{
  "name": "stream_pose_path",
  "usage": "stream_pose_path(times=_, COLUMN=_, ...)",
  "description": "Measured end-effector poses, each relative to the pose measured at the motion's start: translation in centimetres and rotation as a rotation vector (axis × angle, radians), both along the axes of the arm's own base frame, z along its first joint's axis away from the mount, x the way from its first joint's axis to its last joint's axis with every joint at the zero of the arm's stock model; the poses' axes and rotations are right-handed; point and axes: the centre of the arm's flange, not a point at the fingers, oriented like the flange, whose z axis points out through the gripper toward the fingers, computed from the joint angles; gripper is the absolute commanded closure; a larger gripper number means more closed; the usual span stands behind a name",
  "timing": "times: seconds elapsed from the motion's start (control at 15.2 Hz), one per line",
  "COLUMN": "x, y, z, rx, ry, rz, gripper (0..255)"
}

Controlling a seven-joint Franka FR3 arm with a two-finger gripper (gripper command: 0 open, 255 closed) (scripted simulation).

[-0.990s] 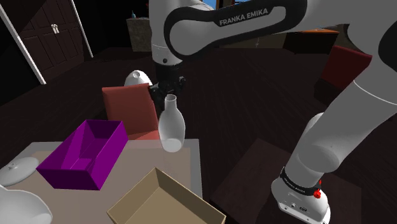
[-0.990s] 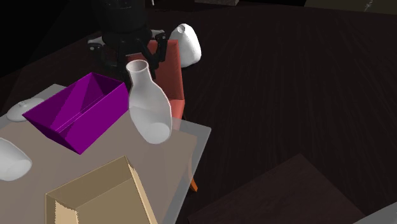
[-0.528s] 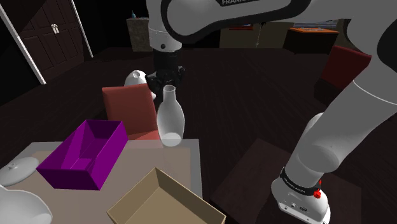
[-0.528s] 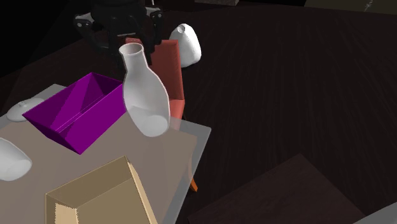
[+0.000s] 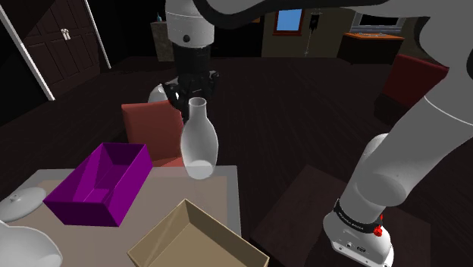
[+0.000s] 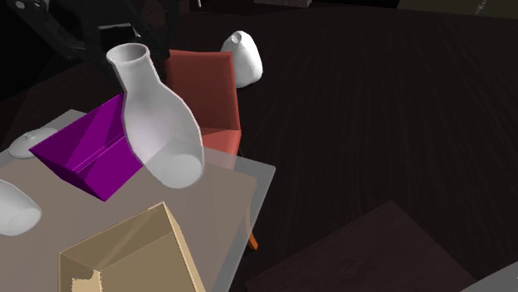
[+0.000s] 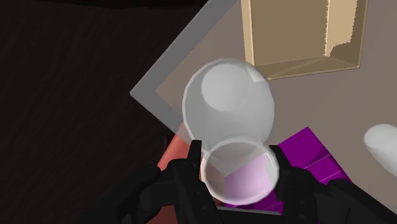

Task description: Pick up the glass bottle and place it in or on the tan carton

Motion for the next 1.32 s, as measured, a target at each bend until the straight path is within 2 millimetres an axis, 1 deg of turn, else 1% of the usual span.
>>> stream_pose_path(times=0.13, x=-1.7, y=1.7, z=0.4, rx=0.0, ry=0.0, rz=0.0, gripper=255)
stream_pose_path(times=0.59, x=-7.7, y=8.5, z=4.0, rx=0.0, ry=0.0, rz=0.001, gripper=255)
stream_pose_path(times=0.73, x=-9.3, y=10.2, z=4.7, rx=0.0, ry=0.0, rz=0.002, gripper=255)
stream_pose_path(times=0.99, x=-12.5, y=13.7, z=7.1, rx=0.0, ry=0.0, rz=0.001, gripper=255)
stream_pose_path(times=1.12, x=-13.1, y=14.3, z=6.6, rx=0.0, ry=0.0, rz=0.0, gripper=255)
stream_pose_path(times=1.32, x=-13.4, y=14.4, z=5.2, rx=-0.001, ry=0.0, rz=0.0, gripper=255)
